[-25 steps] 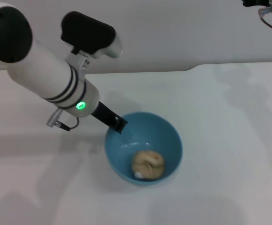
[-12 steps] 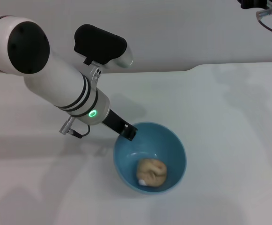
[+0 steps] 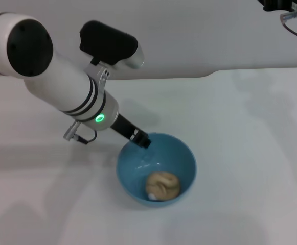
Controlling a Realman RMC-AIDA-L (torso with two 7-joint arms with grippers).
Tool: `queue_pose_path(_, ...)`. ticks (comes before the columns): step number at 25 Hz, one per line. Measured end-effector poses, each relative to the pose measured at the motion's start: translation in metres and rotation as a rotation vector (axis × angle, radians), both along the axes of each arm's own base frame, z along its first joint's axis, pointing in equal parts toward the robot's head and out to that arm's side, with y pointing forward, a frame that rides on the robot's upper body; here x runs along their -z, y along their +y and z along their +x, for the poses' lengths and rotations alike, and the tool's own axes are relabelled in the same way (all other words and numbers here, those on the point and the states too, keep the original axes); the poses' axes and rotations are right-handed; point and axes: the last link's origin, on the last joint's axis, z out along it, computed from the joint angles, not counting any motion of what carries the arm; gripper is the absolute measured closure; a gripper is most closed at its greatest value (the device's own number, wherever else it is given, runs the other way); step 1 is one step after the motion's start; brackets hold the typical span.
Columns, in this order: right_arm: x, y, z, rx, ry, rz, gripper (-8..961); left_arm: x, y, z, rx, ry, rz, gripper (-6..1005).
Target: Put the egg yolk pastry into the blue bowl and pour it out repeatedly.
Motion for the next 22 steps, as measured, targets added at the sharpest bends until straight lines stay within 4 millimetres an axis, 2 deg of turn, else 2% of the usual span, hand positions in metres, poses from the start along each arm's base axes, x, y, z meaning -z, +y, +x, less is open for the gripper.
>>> queue_pose_path(4, 0.001, 0.000, 0.003, 0.008, -0.001, -0.003, 473, -0.016, 0.009, 0.013, 0.070, -0.047, 0.063, 695)
queue_pose_path(7, 0.003, 0.000, 0.005, 0.017, 0.000, -0.007, 473, -0.034, 0.020, 0.018, 0.117, -0.104, 0.148, 552)
queue_pose_path(10, 0.005, 0.000, 0.012, 0.039, 0.018, -0.011, 473, -0.051, 0.030, 0.012, 0.183, -0.173, 0.293, 393)
queue_pose_path(12, 0.007, 0.001, 0.018, 0.052, 0.033, -0.009, 473, -0.065, 0.035, 0.000, 0.228, -0.220, 0.446, 264)
queue_pose_path(14, 0.009, 0.002, 0.027, 0.052, 0.053, -0.002, 473, -0.081, 0.035, -0.022, 0.275, -0.259, 0.643, 208)
queue_pose_path(17, 0.015, 0.002, 0.039, 0.031, 0.080, 0.013, 473, -0.092, 0.028, -0.044, 0.330, -0.277, 0.829, 124)
queue_pose_path(18, 0.018, 0.001, 0.043, 0.016, 0.087, 0.017, 473, -0.096, 0.022, -0.057, 0.350, -0.274, 0.902, 124)
queue_pose_path(22, 0.028, -0.001, 0.058, -0.068, 0.104, 0.042, 473, -0.103, 0.005, -0.086, 0.416, -0.262, 1.085, 124)
